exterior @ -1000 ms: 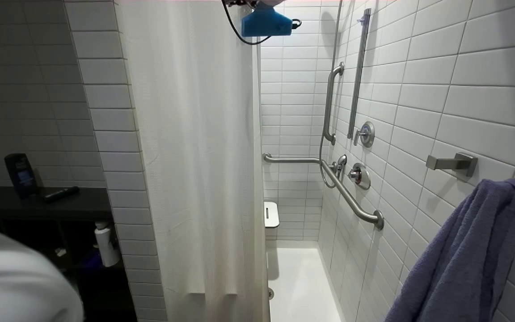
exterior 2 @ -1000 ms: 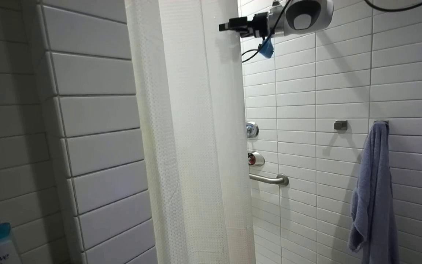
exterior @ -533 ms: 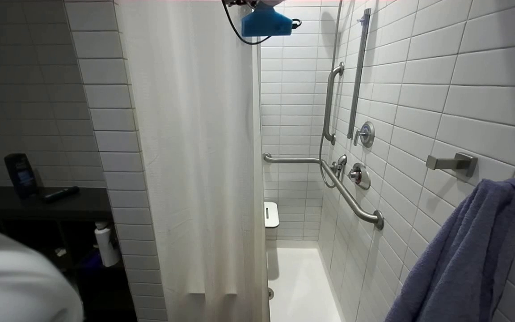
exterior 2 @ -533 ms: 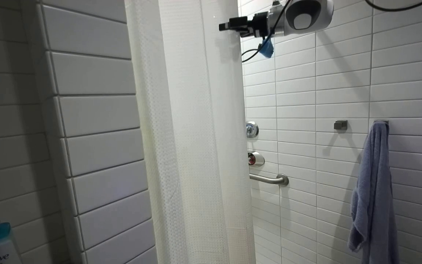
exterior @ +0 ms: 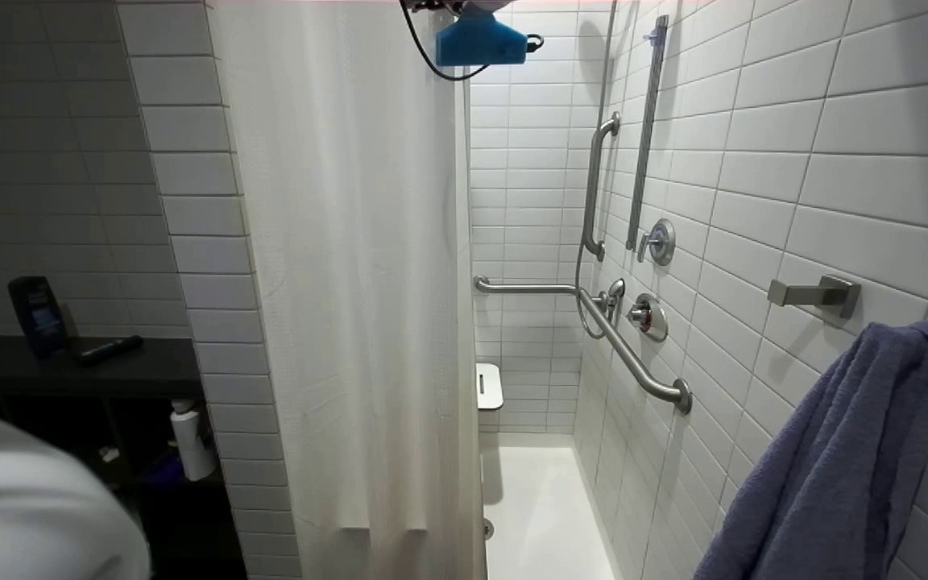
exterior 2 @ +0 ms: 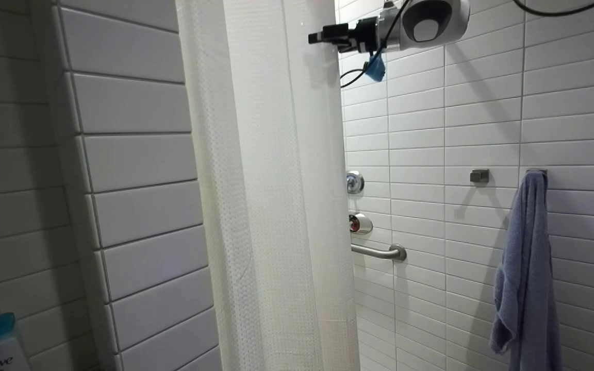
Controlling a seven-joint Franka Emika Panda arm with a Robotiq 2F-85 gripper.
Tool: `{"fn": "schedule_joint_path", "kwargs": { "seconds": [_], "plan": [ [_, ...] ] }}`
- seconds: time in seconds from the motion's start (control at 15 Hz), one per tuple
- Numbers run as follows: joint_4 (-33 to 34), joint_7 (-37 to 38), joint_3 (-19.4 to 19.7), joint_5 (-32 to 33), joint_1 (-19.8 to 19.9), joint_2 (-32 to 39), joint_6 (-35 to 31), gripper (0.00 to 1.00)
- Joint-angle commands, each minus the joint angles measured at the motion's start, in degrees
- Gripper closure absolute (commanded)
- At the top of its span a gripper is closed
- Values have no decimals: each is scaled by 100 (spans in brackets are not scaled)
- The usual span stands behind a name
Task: Pull the shower curtain sightly to the right
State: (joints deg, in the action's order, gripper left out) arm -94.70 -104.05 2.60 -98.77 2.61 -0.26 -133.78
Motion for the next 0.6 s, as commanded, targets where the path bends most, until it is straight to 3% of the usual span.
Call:
{"fn": "schedule_joint_path", "kwargs": {
  "seconds": [0.0, 0.53],
  "plan": [
    [-109, -251, -19, -27, -18, -151, -259, 0],
    [-993, -1217, -90, -276, -69, -999, -500, 0]
  ]
}}
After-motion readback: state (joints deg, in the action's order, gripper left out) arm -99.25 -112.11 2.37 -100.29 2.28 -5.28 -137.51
